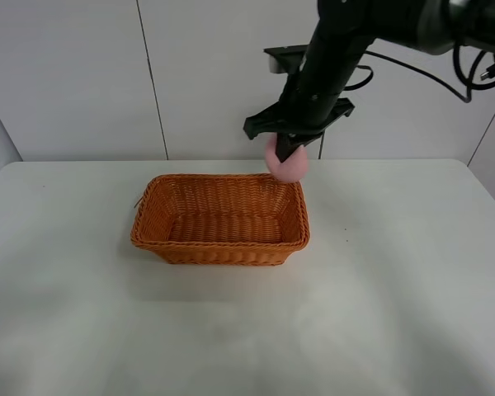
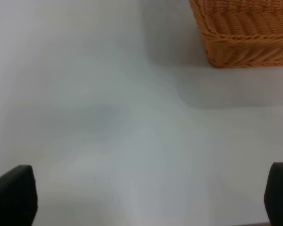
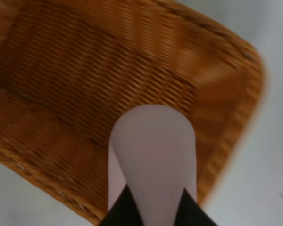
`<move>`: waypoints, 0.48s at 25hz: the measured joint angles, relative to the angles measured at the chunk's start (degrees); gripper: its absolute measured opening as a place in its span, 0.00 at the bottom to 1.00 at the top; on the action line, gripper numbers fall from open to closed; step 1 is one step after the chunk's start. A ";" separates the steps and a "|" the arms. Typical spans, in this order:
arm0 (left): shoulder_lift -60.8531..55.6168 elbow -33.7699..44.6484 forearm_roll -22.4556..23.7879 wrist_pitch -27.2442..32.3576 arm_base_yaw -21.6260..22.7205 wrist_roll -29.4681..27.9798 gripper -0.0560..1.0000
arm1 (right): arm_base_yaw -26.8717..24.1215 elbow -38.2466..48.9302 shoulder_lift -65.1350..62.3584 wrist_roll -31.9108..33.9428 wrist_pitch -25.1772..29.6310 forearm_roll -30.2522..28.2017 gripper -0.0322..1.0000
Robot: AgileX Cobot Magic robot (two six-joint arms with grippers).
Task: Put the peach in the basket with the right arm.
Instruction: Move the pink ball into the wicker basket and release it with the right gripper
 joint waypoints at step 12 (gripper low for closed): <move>0.00 0.00 0.00 0.00 0.00 0.00 0.99 | 4.93 -0.71 14.31 0.71 -16.37 -1.61 0.03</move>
